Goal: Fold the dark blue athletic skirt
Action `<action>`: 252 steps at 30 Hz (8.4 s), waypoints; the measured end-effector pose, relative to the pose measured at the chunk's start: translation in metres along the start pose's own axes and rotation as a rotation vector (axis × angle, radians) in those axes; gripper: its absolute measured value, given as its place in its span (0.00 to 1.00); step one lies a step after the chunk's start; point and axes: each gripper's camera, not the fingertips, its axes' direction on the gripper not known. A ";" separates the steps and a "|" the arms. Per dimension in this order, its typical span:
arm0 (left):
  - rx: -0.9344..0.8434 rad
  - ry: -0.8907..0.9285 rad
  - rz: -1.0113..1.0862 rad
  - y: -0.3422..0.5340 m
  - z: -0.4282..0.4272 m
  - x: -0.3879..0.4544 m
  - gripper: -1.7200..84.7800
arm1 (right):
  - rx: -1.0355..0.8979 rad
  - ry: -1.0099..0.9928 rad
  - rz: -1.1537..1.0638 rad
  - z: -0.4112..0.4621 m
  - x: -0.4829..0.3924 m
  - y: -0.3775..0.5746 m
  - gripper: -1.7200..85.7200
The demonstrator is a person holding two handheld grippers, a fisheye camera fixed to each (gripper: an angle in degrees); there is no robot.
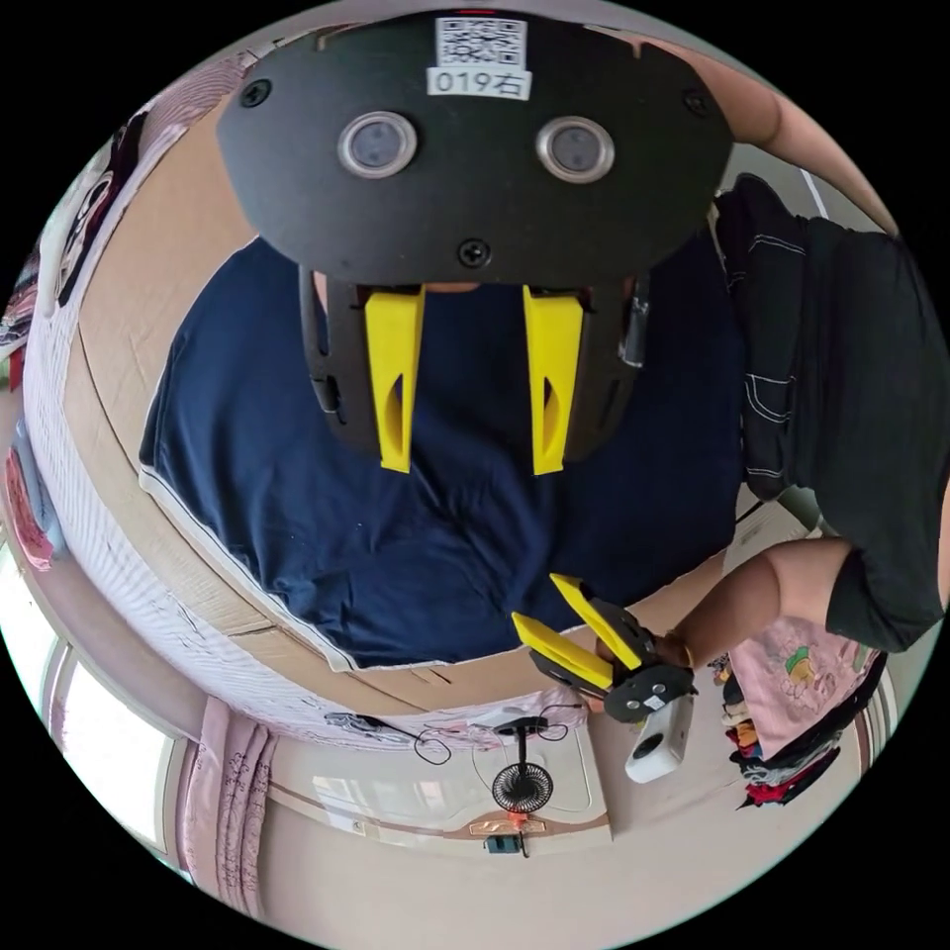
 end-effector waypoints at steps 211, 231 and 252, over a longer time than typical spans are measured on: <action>-0.047 -0.176 0.075 0.129 -0.191 0.436 0.03 | -0.016 0.231 -0.319 -0.240 -0.629 -0.004 0.01; -0.067 -0.302 -0.002 0.166 -0.215 0.430 0.06 | 0.016 0.152 -0.327 -0.214 -0.637 -0.046 0.01; -0.098 -0.206 -0.083 0.184 -0.230 0.393 0.03 | -0.011 0.180 -0.361 -0.204 -0.651 -0.057 0.01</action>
